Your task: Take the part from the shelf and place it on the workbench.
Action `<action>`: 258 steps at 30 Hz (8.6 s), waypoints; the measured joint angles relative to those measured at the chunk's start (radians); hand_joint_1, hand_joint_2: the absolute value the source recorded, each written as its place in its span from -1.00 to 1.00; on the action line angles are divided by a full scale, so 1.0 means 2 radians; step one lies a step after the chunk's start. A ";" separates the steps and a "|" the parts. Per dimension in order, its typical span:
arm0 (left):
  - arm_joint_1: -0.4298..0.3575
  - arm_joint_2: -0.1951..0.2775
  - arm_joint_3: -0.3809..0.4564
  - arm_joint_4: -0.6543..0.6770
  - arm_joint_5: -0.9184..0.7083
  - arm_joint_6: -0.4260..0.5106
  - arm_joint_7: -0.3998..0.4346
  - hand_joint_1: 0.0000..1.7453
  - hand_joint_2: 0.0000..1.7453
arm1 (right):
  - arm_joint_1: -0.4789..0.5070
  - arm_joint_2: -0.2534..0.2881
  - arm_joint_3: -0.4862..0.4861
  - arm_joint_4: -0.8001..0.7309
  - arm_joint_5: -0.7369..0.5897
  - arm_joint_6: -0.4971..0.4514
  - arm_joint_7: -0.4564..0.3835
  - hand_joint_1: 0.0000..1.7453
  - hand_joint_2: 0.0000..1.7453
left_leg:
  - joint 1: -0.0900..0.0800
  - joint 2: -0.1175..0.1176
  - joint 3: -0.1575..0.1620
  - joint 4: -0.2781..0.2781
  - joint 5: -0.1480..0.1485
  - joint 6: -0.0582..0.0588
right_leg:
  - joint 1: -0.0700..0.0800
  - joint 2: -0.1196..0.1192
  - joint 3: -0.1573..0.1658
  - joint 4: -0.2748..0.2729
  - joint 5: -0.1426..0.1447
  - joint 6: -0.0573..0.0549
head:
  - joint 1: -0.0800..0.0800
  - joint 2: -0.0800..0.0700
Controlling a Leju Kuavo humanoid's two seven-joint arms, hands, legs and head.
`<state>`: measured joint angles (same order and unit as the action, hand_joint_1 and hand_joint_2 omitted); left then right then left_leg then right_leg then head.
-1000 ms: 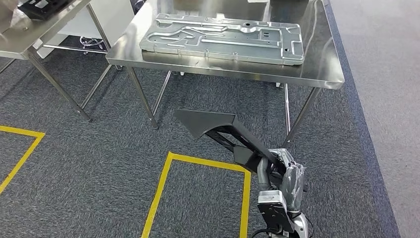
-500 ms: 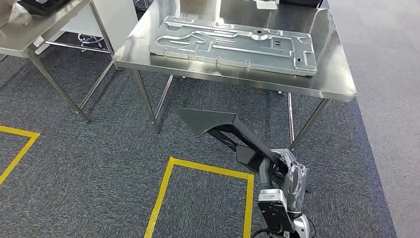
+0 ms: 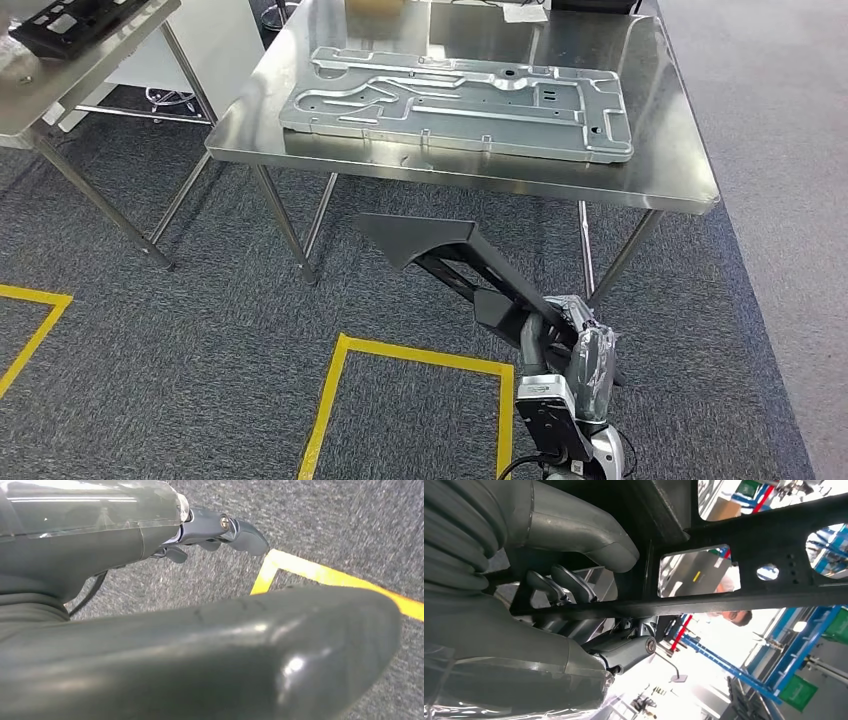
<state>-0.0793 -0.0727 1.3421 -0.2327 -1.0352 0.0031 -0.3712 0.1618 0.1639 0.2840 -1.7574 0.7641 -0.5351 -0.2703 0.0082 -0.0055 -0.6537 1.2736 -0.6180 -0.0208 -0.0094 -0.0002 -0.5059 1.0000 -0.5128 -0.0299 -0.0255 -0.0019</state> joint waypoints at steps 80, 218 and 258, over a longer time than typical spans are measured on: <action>-0.009 0.014 -0.013 0.002 -0.040 -0.017 0.005 -1.00 -1.00 | -0.456 -0.184 0.053 0.503 0.401 0.069 0.175 1.00 1.00 | 0.001 0.000 0.026 -0.133 0.098 0.018 | -0.012 0.000 -0.078 0.070 0.018 0.038 | 0.002 0.000; 0.002 -0.020 0.075 0.002 0.053 0.002 -0.026 -1.00 -1.00 | -0.082 0.032 -0.689 0.708 0.077 0.132 -0.126 -1.00 -1.00 | 0.001 0.004 0.009 -0.038 0.047 -0.003 | -0.001 -0.030 0.012 -0.011 -0.003 0.004 | -0.003 0.000; -0.005 0.003 0.035 0.002 0.005 0.012 -0.001 -1.00 -1.00 | -0.106 0.031 -0.720 0.760 0.118 0.155 0.035 -1.00 -1.00 | -0.003 0.008 0.058 -0.150 0.080 0.023 | -0.002 -0.015 -0.022 0.048 -0.034 0.026 | -0.001 0.000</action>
<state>-0.0901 -0.0675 1.4131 -0.2285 -1.0247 0.0278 -0.3726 -0.0498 0.2255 -1.1563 -0.2376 1.0003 -0.2251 -0.2010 0.0029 0.0101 -0.5374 0.9740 -0.4586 0.0245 -0.0135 -0.0293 -0.5492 1.0955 -0.5807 0.0218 -0.0270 -0.0019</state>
